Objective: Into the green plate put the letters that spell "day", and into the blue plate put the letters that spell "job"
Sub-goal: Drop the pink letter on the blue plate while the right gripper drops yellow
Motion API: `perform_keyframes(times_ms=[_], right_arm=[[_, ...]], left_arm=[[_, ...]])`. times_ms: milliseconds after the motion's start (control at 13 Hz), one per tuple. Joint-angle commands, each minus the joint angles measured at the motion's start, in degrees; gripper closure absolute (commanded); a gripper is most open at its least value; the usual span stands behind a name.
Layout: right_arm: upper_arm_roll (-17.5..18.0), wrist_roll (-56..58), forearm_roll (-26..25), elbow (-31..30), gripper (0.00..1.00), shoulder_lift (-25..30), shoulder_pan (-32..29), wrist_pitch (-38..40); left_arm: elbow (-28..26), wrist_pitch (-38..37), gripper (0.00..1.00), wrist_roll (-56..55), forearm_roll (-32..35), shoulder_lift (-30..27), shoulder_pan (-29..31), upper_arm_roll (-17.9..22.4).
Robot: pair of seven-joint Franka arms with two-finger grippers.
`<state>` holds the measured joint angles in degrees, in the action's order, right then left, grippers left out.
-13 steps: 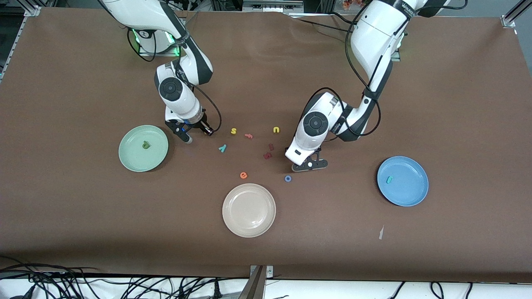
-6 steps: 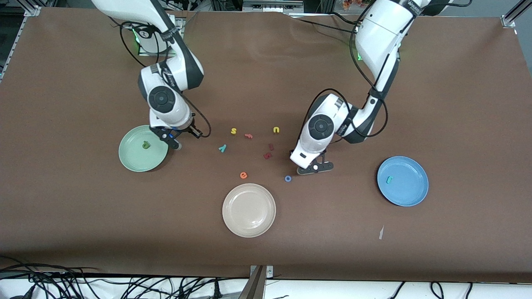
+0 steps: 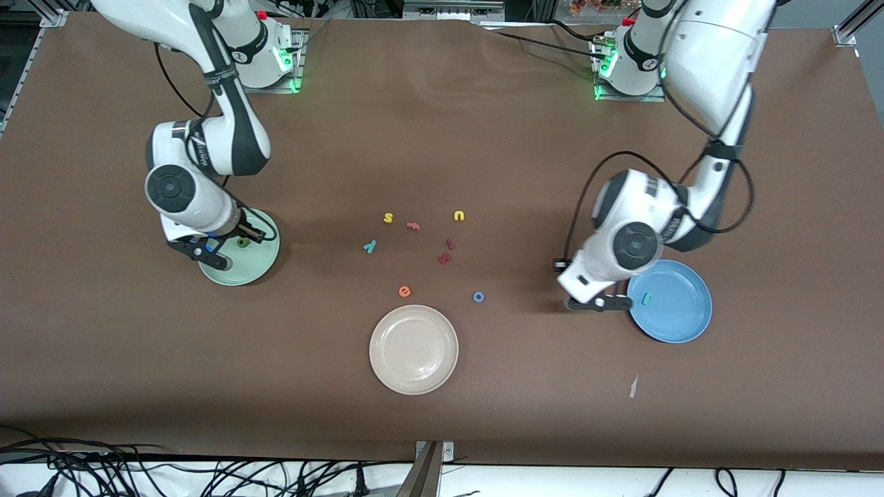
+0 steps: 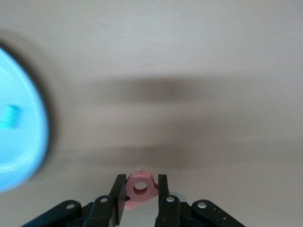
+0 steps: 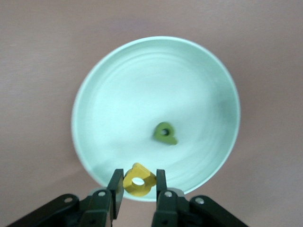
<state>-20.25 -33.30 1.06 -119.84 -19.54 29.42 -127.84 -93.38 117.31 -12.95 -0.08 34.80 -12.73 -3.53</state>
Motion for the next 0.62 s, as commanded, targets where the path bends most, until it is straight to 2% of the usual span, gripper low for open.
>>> perform_keyframes(times_ms=[0,77,154,231,462,538], right_arm=[[0.38,1.04,5.86,-2.58,0.72,-3.82,1.17,-3.98],[0.3,1.48,5.89,-2.41,0.49,-3.75,0.82,-3.82],[0.12,1.57,5.89,-2.41,0.0,-3.49,0.73,-3.73],[0.12,1.05,5.89,-2.15,0.0,-3.31,0.82,-3.47],[1.43,-0.97,6.06,2.4,0.0,-1.64,1.87,1.44],[2.31,-2.55,6.58,4.42,0.0,-1.99,2.66,1.63]], left_arm=[[-1.1,-1.38,0.87,11.77,-0.1,-1.67,4.55,-0.42],[-1.19,-1.38,0.87,13.63,1.21,-1.58,5.87,-0.42],[-1.19,-1.38,0.87,14.96,4.53,-1.49,7.01,-0.42],[-1.45,-1.47,0.87,17.23,7.52,-1.23,8.59,-0.51],[-1.19,-0.86,0.85,27.25,8.43,0.08,13.17,-0.43],[-1.1,-0.68,0.71,28.93,9.47,0.96,13.52,-0.42]])
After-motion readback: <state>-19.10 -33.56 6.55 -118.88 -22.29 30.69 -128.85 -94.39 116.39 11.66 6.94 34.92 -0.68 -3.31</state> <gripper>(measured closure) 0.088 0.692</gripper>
